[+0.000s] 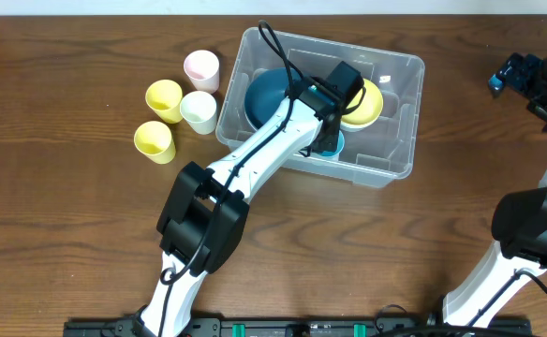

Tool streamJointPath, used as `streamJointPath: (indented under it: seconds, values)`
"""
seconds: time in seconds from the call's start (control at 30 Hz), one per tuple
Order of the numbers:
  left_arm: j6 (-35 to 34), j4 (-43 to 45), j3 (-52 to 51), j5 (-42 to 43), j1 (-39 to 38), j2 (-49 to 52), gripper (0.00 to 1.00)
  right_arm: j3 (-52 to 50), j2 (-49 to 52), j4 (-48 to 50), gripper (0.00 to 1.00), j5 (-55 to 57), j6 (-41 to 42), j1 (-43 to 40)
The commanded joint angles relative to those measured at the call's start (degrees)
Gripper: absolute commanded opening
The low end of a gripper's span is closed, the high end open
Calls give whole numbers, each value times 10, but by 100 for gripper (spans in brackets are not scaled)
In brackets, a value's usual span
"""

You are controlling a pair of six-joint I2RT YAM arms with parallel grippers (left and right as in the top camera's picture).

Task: Pack container
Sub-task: 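Lower the light blue cup into the bin and open the left gripper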

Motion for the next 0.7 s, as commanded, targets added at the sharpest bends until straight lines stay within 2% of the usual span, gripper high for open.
streamJointPath:
  seconds: [0.0, 0.03, 0.1, 0.3, 0.6, 0.67]
  values:
    - [-5, -2, 11, 3, 3, 2, 13, -1, 3, 0, 99, 8, 6, -2]
    - [-5, -2, 11, 5, 3, 2, 13, -1, 3, 0, 99, 8, 6, -2]
    - [-5, -2, 11, 5, 3, 2, 24, 0, 3, 0, 99, 8, 6, -2]
    - [-5, 0, 11, 8, 2, 2, 33, 0, 3, 0, 99, 8, 6, -2]
    - [-6, 10, 11, 50, 2, 2, 32, -1, 3, 0, 99, 8, 6, -2]
    - [-12, 9, 11, 50, 2, 2, 19, -1, 3, 0, 99, 8, 6, -2]
